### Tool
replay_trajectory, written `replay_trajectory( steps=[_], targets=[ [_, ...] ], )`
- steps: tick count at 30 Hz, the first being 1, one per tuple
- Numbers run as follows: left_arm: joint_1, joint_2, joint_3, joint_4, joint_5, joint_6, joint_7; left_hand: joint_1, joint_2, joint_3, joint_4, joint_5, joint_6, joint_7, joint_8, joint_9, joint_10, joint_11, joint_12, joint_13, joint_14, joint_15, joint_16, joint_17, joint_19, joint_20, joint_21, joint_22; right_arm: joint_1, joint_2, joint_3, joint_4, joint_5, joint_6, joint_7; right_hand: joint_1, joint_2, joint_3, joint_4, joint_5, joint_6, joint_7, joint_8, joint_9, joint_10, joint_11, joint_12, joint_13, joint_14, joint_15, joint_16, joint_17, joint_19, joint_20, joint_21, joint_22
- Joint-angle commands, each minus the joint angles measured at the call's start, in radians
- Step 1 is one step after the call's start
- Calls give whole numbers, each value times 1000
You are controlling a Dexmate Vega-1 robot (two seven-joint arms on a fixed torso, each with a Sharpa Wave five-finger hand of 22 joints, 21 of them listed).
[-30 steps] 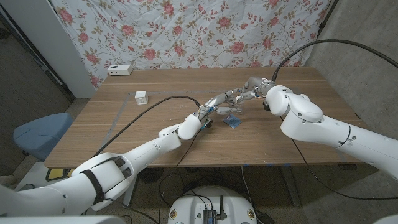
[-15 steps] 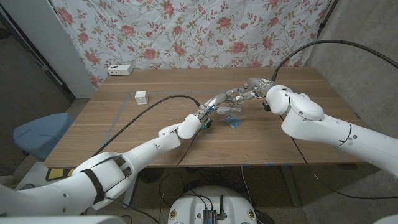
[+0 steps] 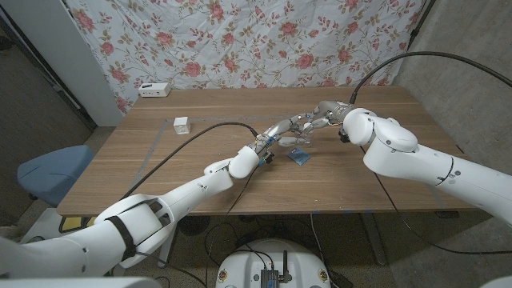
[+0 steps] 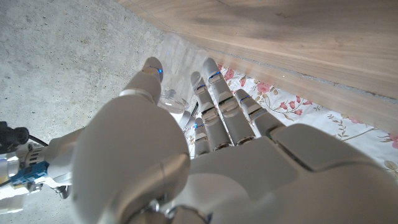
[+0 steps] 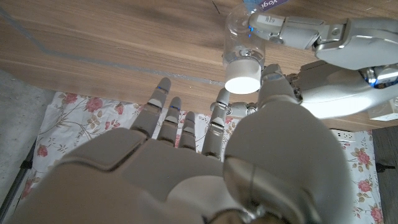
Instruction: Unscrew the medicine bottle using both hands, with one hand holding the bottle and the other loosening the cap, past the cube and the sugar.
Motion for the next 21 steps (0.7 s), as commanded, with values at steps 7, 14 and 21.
replay_trajectory(
  steps=[7, 14, 21],
  targets=[
    [-4, -3, 3, 8, -1, -4, 5, 5, 14, 7, 4, 5, 11, 1, 0, 1, 71, -57, 4, 4, 11, -84, 2, 3, 8, -124, -2, 0, 10, -5, 3, 3, 24, -15, 4, -26, -3, -9, 9, 2, 14, 8, 7, 1, -3, 2, -3, 2, -5, 6, -5, 3, -5, 1, -1, 1],
    [-1, 0, 3, 2, -2, -1, 3, 5, 15, 7, 4, 5, 11, 1, -1, 1, 72, -58, 4, 4, 11, -83, 2, 3, 8, -123, -2, 0, 16, -4, -5, 3, 29, -24, 2, -21, 2, -3, 4, 6, 42, 7, 19, 2, -1, 6, -1, 2, -3, 6, -5, 2, -2, 0, 0, 1],
    [-2, 0, 3, 5, -1, -5, 3, 5, 15, 7, 4, 5, 12, 1, 0, 1, 72, -61, 4, 4, 11, -82, 2, 3, 7, -124, -2, 0, 15, -5, -8, 2, 31, -26, -10, -12, 10, 4, -1, 8, 63, 0, 29, 3, 8, 4, 4, 2, 1, 4, -4, 3, 0, -2, 1, 1]
  ],
)
